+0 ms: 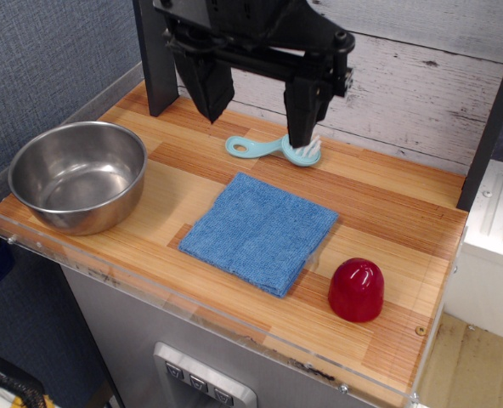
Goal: Pick the blue cloth and put in the corner from middle
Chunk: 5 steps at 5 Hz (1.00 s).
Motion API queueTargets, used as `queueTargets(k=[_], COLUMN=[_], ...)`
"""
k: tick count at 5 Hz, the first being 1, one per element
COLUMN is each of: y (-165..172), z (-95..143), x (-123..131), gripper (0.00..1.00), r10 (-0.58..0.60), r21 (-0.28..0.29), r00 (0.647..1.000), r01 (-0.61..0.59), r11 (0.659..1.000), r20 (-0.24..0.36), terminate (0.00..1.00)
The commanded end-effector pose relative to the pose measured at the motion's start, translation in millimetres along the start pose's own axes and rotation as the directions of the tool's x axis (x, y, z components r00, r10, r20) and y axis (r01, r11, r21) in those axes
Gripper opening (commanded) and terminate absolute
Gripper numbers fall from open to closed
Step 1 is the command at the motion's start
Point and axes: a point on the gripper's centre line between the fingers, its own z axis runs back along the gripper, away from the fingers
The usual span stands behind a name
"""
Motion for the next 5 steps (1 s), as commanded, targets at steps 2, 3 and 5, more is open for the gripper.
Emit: queueTargets(k=[2, 3, 5], y=[57.0, 70.6, 61.8], z=[-16.6, -51.5, -102.3], x=[9.2, -1.6, -6.5], gripper=[1.00, 1.00, 1.00], r10=[0.030, 0.002, -0.060], r21=[0.005, 0.007, -0.003], r00=[0.998, 1.000, 0.998], r01=[-0.030, -0.002, 0.060], r11=[1.000, 1.000, 0.998], r20=[0.053, 0.026, 0.013], terminate=[0.00, 0.00, 0.00])
